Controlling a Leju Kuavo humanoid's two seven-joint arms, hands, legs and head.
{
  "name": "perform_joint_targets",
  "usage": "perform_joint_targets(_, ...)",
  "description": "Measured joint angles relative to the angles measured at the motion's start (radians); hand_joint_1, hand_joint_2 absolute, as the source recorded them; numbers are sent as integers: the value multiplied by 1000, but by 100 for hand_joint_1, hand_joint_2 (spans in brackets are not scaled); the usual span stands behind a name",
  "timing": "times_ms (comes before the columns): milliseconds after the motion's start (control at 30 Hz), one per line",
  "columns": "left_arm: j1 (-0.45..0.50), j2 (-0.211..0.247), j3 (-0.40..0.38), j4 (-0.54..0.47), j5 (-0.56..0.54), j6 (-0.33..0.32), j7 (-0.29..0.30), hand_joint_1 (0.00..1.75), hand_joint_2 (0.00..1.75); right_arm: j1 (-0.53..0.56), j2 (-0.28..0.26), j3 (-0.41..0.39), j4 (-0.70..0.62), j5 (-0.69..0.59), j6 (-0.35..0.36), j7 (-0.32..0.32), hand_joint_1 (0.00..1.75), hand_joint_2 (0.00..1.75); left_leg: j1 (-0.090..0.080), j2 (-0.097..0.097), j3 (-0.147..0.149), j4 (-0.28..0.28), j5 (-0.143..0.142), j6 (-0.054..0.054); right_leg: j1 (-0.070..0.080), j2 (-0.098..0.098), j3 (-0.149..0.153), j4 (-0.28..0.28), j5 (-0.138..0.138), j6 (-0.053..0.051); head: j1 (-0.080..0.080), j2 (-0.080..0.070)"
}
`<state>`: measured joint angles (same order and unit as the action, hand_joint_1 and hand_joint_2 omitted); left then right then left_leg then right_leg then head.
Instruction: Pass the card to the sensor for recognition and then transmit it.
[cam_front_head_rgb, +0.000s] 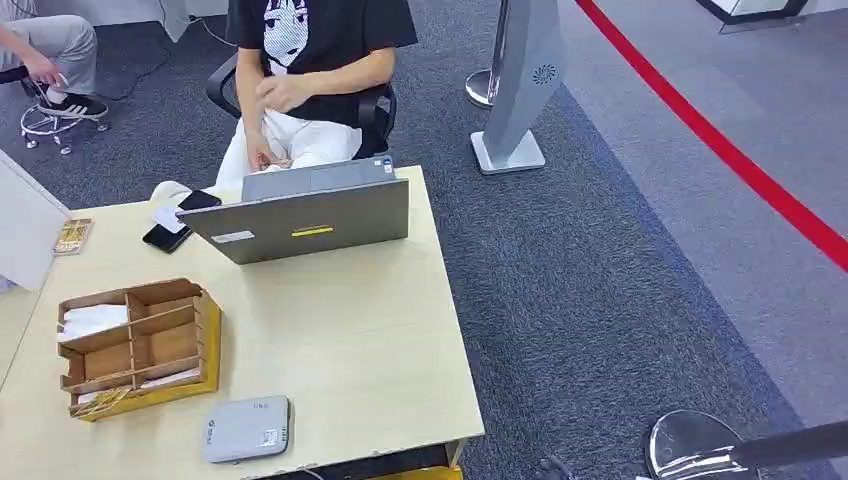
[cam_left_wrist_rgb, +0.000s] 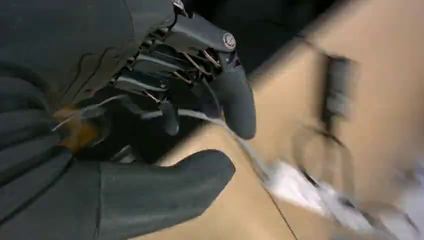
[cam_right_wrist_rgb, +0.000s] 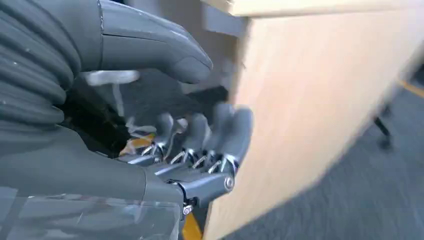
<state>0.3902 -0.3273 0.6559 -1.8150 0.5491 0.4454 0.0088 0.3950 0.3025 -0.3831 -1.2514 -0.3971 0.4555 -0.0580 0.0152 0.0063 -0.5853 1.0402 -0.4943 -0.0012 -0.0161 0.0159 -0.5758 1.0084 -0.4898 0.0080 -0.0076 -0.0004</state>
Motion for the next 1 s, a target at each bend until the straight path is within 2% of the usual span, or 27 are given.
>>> perform_joint_targets(33,17,-12,-21,41,61,61,0,175,175,-21,0,-29,24,30,33,-2,175,175,0,-1,0,0,0,1,0,-1,1,0,-1,1,-2,0)
perform_joint_targets(100,31,-29,-54,116,25,132,15,175,175,-49,0,-71,58,50,65,-14,175,175,0,-7,0,1,0,2,0,-7,4,-1,-2,3,3,0)
perform_joint_targets(167,33,-36,-64,173,-34,158,36,175,175,-61,0,-90,81,49,65,-24,175,175,0,-8,1,1,0,2,0,-9,6,-1,-2,3,5,0)
perform_joint_targets(300,29,-41,-71,243,-81,178,80,175,175,-67,0,-104,103,41,61,-26,175,175,0,-7,1,1,0,2,0,-9,8,-1,-2,3,5,0)
perform_joint_targets(333,25,-42,-71,261,-116,193,111,30,175,-67,0,-105,104,33,59,-26,75,175,0,-7,1,1,0,2,0,-9,8,-1,-2,3,4,0)
perform_joint_targets(367,18,-43,-71,287,-165,215,141,0,175,-67,0,-104,105,20,57,-26,0,175,0,-7,1,1,0,2,0,-9,8,-1,-2,3,5,0)
perform_joint_targets(433,7,-45,-71,326,-258,225,194,0,175,-65,0,-104,107,-5,42,-22,0,175,0,-8,1,1,0,2,0,-9,8,-1,-2,3,4,0)
perform_joint_targets(500,-12,-44,-71,382,-373,187,249,0,175,-61,0,-97,109,-22,14,-16,0,175,0,-8,1,0,0,2,0,-10,8,-1,-2,3,4,0)
perform_joint_targets(533,-23,-40,-74,422,-405,168,258,0,175,-62,0,-86,120,-22,1,-14,0,175,0,-8,1,0,0,2,0,-9,8,-1,-2,3,4,0)
perform_joint_targets(800,-76,7,-150,625,-446,55,228,0,175,-80,-9,-17,217,52,-83,2,0,175,0,-7,2,0,0,2,0,-9,8,-1,-2,3,3,0)
perform_joint_targets(1000,-101,50,-220,744,-463,-28,189,0,175,-102,-40,37,304,109,-145,10,0,175,0,-8,2,0,0,2,0,-9,8,-1,-2,3,3,0)
